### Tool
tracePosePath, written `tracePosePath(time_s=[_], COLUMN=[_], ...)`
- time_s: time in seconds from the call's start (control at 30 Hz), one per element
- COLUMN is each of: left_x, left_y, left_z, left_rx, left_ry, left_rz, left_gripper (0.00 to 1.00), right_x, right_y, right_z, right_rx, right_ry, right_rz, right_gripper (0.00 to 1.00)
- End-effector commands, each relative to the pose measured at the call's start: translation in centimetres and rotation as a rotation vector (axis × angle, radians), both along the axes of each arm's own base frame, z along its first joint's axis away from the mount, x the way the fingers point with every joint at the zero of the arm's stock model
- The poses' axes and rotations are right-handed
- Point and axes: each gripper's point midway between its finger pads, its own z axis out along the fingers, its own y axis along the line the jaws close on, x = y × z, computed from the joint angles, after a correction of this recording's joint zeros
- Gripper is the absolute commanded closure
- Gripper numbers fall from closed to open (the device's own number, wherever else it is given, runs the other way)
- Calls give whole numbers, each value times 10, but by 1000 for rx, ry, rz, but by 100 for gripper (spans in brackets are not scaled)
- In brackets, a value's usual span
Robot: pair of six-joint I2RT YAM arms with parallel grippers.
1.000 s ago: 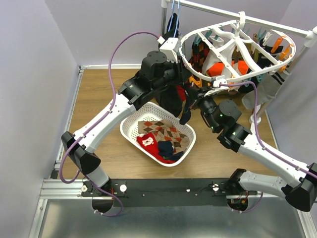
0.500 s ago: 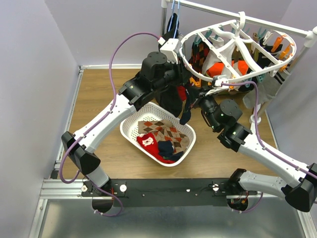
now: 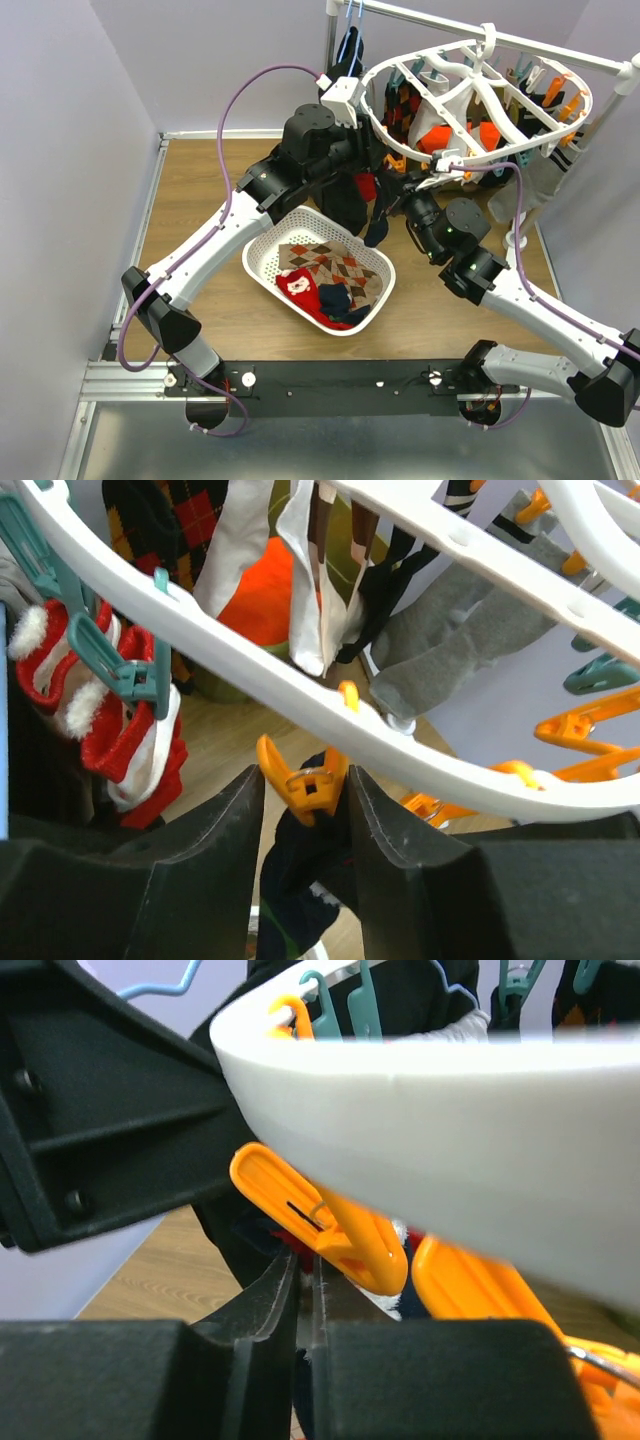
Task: Clip the socks to the hanger
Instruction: Clamp the sock onto the hanger.
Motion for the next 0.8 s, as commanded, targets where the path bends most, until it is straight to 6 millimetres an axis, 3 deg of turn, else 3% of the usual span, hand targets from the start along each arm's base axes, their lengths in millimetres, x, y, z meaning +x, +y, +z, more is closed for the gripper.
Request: tracePosePath(time_s=[0.0, 0.1, 0.2, 0.47, 0.6, 0.77], left_x=[-11, -12, -13, -17, -18, -28], left_y=[4, 5, 8, 33, 51, 70], left_z=[0, 1, 4, 35, 40, 40], left_rx=[16, 13, 11, -5, 8, 17], left_ry=[5, 4, 0, -55, -68, -59], left_rz=[-30, -29, -21, 58, 120, 156], left_gripper=[49, 40, 34, 29, 23, 23], right_x=[2, 3, 4, -3, -12, -23], right_y=[0, 2, 4, 9, 12, 8], right_z=[25, 27, 28, 22, 11, -4], right_rx=[59, 63, 59, 32, -8, -57], right_ry=[-39, -42, -42, -22, 18, 71], right_rz=[1, 7, 12, 59, 106, 133], right_gripper=[81, 81, 75, 36, 28, 25])
